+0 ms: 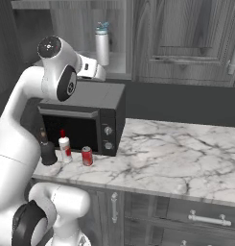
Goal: Sort all alcoholic drinks to one cabinet, and non-alcoholic drinks to the other.
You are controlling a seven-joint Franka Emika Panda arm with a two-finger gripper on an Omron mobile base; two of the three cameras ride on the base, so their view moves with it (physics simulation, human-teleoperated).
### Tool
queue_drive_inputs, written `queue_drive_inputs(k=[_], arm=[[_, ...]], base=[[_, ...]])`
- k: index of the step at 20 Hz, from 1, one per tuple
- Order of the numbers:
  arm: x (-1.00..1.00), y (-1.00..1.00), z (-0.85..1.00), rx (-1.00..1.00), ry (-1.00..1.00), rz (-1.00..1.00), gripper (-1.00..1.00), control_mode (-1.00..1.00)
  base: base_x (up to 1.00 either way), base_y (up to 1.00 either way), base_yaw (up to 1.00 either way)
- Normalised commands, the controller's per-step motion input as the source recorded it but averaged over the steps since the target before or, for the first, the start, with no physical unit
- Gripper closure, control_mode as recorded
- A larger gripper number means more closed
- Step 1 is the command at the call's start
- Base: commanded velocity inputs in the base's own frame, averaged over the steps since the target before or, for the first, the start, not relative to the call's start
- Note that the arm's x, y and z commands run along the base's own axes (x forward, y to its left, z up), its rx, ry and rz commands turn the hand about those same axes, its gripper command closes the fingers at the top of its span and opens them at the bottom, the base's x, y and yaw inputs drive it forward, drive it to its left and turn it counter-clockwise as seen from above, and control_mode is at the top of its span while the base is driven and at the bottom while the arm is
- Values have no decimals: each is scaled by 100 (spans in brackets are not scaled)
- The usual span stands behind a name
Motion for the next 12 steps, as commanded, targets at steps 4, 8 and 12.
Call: queue_drive_inputs(k=[4,8,12], arm=[[-19,0,-30,0,9,3,-100,-100],[-2,1,-19,-1,2,2,-100,-100],[0,2,-15,-4,0,0,-100,-100]], base=[[0,0,0],[0,0,0],[0,0,0]])
